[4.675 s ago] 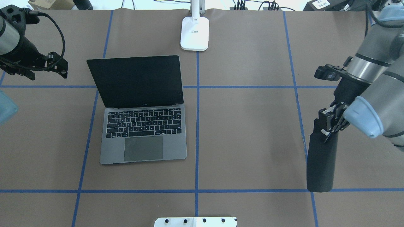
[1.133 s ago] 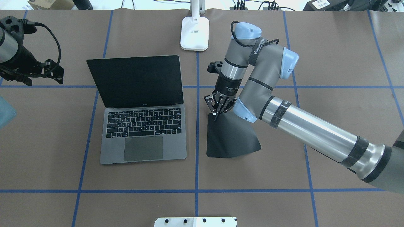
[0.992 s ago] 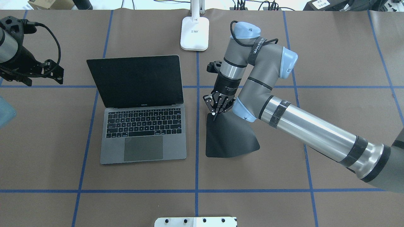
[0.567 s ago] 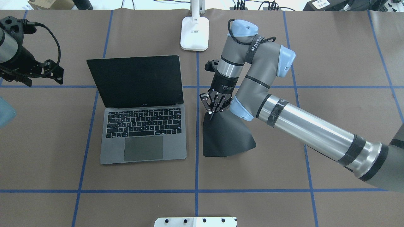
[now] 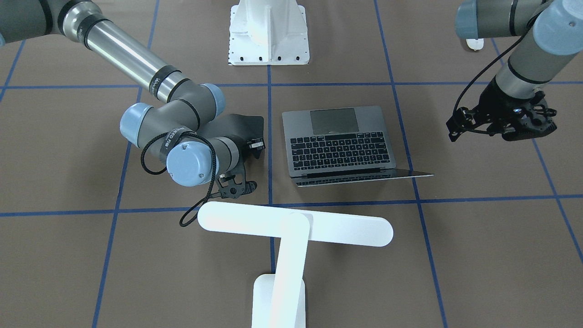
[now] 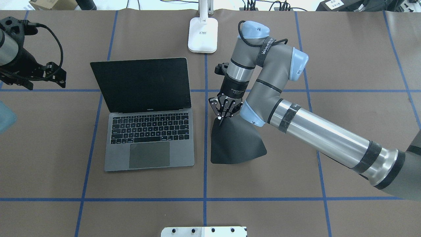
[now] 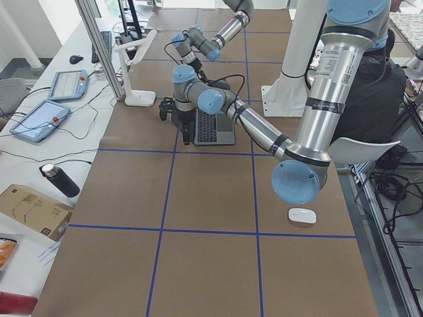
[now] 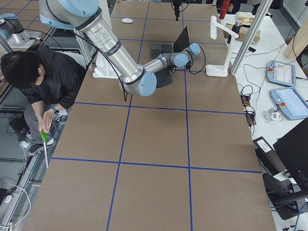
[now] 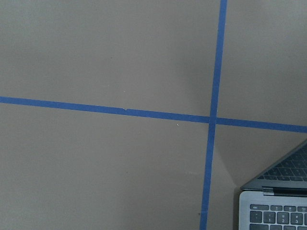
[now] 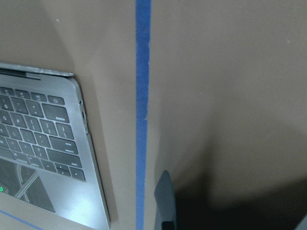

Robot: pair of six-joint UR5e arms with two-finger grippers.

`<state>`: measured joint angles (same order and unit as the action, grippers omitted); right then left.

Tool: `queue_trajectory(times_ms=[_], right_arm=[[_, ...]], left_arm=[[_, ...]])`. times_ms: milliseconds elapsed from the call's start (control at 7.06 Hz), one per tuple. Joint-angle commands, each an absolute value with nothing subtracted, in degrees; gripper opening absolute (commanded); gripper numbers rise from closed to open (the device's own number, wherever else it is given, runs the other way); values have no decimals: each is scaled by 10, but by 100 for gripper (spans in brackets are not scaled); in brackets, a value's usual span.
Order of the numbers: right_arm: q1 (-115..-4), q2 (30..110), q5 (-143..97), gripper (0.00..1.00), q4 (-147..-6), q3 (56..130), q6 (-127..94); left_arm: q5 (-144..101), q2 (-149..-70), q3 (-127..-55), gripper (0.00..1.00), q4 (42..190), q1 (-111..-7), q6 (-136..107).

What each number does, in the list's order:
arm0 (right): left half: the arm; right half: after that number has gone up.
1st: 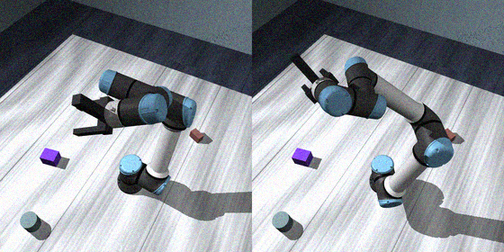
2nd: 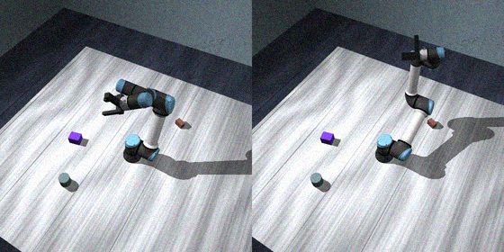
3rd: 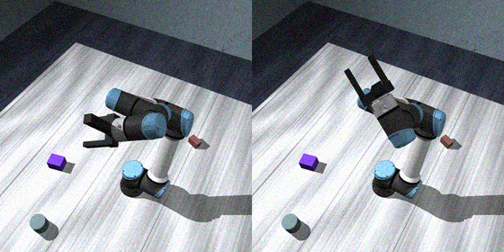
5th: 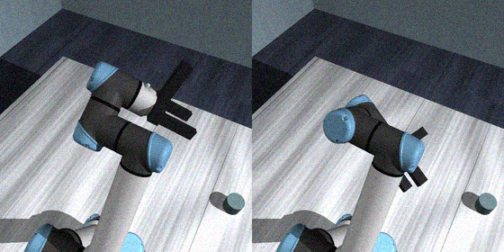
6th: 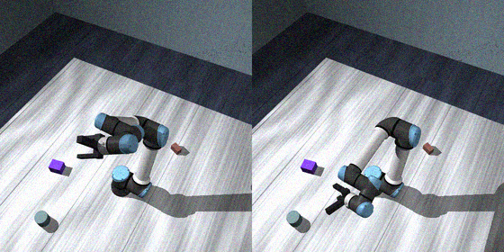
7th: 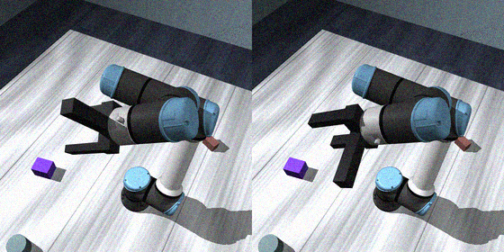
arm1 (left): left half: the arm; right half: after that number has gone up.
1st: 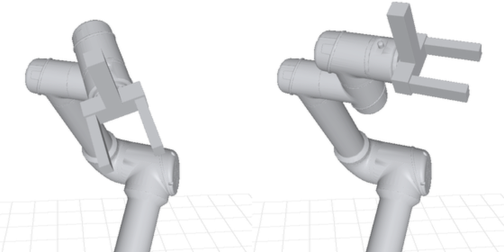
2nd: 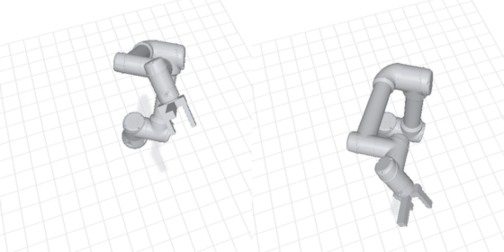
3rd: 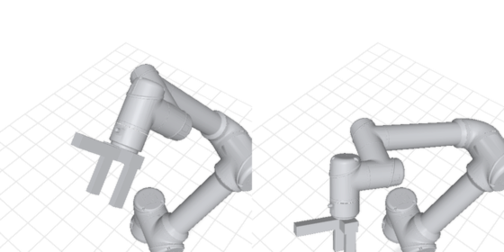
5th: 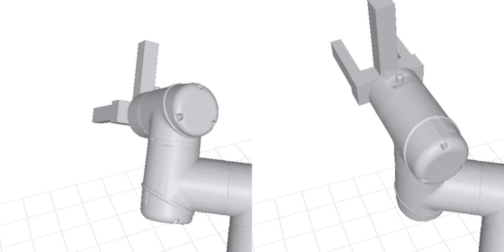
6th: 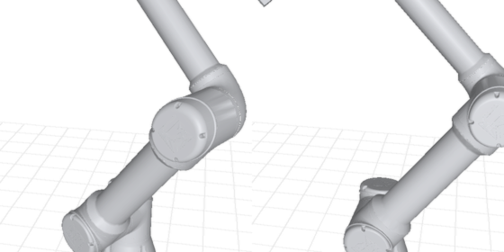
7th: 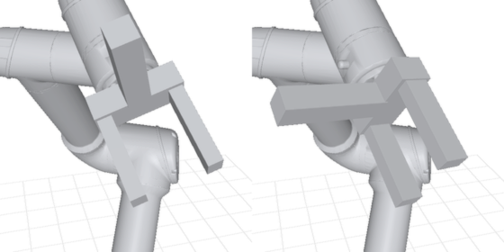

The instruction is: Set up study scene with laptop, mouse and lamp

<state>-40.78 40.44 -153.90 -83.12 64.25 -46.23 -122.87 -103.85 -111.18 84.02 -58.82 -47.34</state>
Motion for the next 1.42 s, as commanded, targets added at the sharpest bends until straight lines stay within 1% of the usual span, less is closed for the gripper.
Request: queue_trajectory(times_ms=[0, 708, 850, 992, 1275], right_arm=[[-407, 405, -1539, 0, -831, 642, -462], [-407, 417, -1539, 0, -827, 642, -462], [-407, 417, -1539, 10, -827, 642, -462], [-407, 416, -1537, 99, -827, 642, -462], [-405, 421, -1532, 99, -807, 642, -462]], left_arm=[[-1229, -1039, -1111, 100, 840, -588, -474], [-1229, -1039, -1111, 100, 840, -588, -475], [-1229, -1039, -1111, 100, 840, -588, -475], [-1229, -1039, -1110, 100, 840, -588, -475], [-1229, -1039, -1109, 100, 840, -588, -475]])
